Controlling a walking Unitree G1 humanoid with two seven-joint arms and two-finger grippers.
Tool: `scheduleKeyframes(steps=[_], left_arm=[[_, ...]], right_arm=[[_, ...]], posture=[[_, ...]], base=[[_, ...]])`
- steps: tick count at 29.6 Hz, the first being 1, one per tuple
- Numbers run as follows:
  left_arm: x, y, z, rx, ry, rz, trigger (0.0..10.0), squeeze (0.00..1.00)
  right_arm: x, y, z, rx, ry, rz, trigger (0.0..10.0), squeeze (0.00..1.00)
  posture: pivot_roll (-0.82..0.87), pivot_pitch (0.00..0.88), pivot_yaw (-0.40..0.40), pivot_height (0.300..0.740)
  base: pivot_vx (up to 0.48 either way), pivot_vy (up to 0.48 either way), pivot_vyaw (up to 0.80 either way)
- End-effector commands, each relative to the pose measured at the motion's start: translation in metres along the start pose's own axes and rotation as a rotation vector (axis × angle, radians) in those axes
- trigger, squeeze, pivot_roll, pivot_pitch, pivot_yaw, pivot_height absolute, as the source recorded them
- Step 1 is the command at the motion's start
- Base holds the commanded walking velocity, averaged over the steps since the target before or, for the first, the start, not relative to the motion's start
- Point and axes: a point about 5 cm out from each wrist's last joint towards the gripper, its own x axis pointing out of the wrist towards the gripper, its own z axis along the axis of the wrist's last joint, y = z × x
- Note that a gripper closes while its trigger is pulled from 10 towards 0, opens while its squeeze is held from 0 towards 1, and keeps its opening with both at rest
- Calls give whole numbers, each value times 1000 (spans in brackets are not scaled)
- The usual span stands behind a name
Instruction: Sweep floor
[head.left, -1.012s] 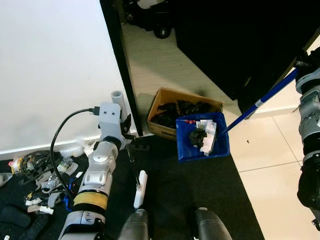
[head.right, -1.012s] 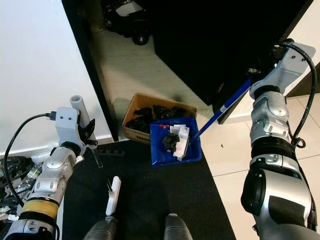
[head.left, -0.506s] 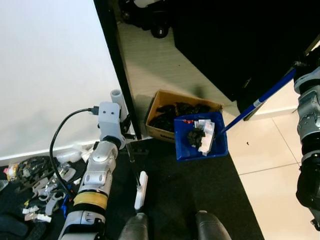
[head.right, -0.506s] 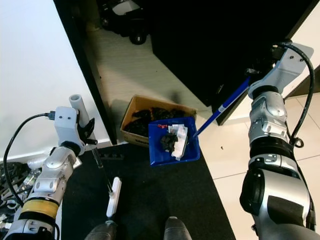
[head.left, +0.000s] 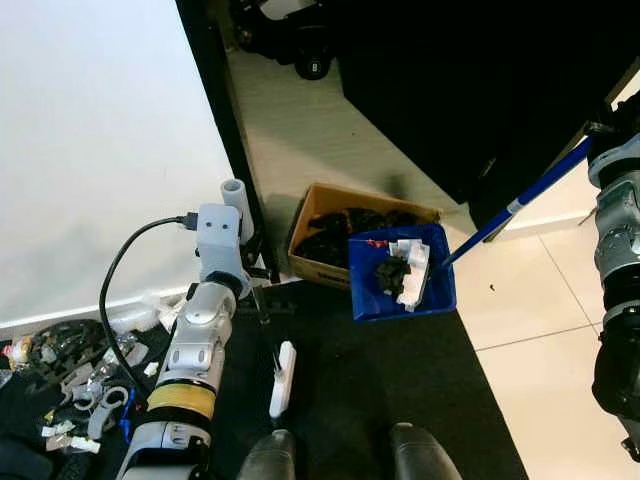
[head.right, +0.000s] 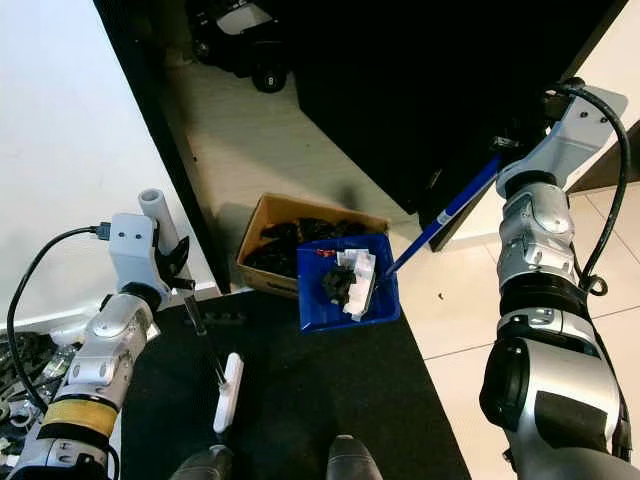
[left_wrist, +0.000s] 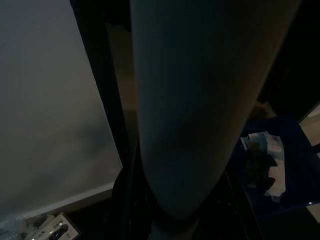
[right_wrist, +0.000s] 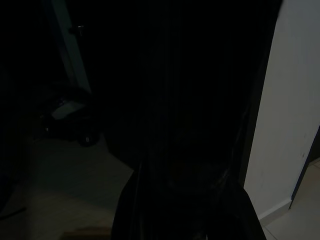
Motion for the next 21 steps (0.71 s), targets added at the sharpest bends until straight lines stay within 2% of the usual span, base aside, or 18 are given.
scheduleKeyframes(steps=[1,21], left_arm=[[-1,-4,1,-6,-14,-11,10000,0],[0,-4,3,-16,-17,-11,10000,0]], right_arm=[[2,0,11,28,-59,-9,10000,0],[2,2,9,33,-57,-5,10000,0]], posture=[[-6,91,-6,740],[-4,89,-4,740]], base=[[360,0,0],[422,0,0]])
